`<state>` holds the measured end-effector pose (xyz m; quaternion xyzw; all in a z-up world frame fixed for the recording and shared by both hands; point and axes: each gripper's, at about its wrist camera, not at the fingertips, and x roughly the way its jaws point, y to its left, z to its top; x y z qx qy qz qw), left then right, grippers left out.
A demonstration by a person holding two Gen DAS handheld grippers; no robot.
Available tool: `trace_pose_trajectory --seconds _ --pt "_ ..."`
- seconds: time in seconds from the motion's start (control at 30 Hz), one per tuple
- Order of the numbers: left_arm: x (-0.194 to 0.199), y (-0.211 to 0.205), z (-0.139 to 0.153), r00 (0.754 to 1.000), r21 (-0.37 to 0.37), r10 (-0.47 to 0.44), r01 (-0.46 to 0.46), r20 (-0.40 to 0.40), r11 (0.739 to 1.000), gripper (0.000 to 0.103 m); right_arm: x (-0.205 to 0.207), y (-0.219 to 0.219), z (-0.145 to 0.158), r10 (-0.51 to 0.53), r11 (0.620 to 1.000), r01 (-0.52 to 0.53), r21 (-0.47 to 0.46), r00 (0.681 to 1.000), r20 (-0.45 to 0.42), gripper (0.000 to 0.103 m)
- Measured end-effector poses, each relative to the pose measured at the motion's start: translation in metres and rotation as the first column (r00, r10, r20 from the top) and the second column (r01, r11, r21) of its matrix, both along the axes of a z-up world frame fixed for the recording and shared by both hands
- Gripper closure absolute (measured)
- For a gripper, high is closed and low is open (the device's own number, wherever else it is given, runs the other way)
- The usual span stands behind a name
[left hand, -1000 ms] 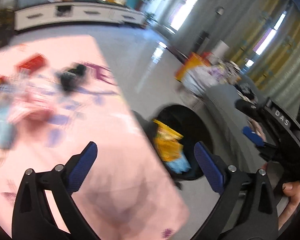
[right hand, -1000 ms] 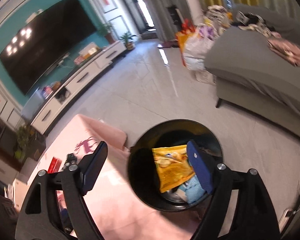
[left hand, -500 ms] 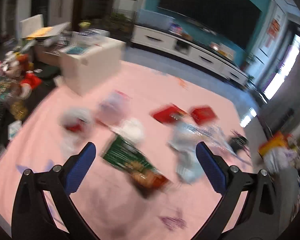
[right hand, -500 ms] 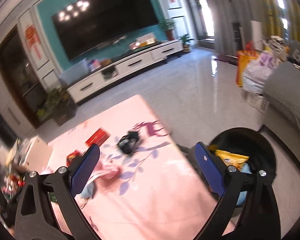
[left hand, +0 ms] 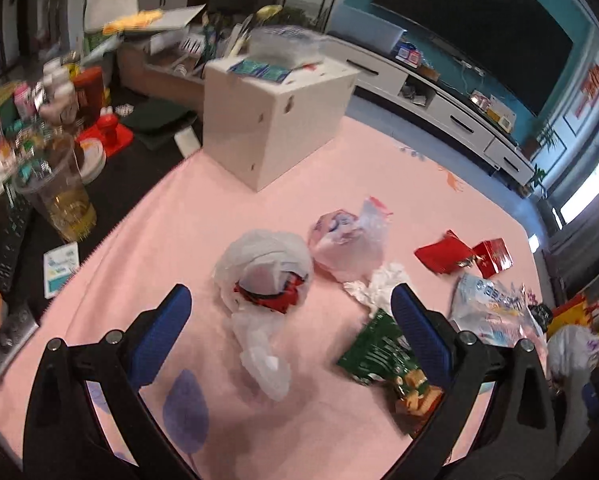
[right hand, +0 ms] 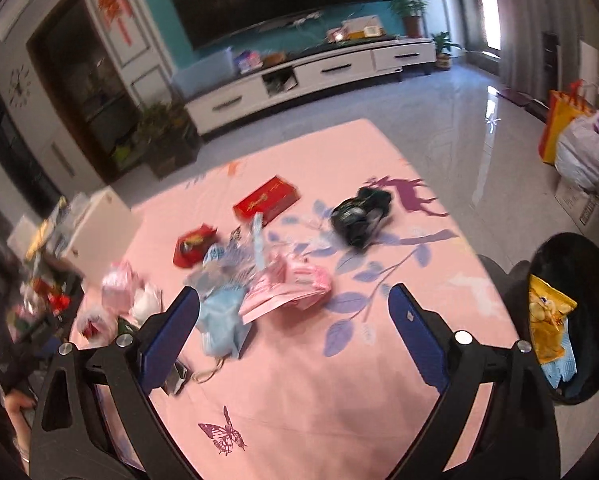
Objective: Collect trash
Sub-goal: 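Move both tools back over the table toward the remaining trash, then grasp the white plastic bag with the left tool while the right tool grasps the pink printed bag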
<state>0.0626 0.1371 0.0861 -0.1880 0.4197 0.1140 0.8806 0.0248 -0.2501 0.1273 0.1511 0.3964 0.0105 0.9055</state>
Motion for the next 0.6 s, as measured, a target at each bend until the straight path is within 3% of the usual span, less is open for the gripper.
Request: trace_pose_trajectory --seconds 0.1,0.17,0.27,0.4,0.53,0.6 --pt "0.005 0.016 -0.009 1.0 -0.066 0.025 -0.025 0.001 0.997 0.004 0.014 0.014 -0.008 0.038 0.999 -0.039 -0.026 0.999 -0.017 0.012" --pt "0.007 0.021 -0.015 1.0 -0.093 0.029 -0.028 0.009 0.995 0.004 0.027 0.02 -0.015 0.073 0.997 -0.074 -0.029 0.997 -0.029 0.021" --pt "0.014 0.021 -0.024 1.0 -0.091 0.012 -0.012 -0.002 0.996 0.008 0.05 0.027 -0.03 0.129 0.991 -0.132 -0.037 0.989 -0.077 0.032" --pt "0.022 0.017 -0.034 1.0 -0.079 -0.006 0.004 -0.027 0.997 0.014 0.072 0.035 -0.05 0.151 0.982 -0.166 -0.09 0.977 -0.15 0.039" --pt "0.029 0.016 -0.053 0.998 -0.152 -0.005 -0.005 -0.06 0.988 0.03 0.082 0.04 -0.07 0.176 0.973 -0.202 -0.115 0.964 -0.199 0.051" --pt "0.031 0.015 -0.06 0.997 -0.154 0.016 -0.027 -0.074 0.988 0.04 0.083 0.037 -0.078 0.184 0.974 -0.208 -0.092 0.958 -0.222 0.062"
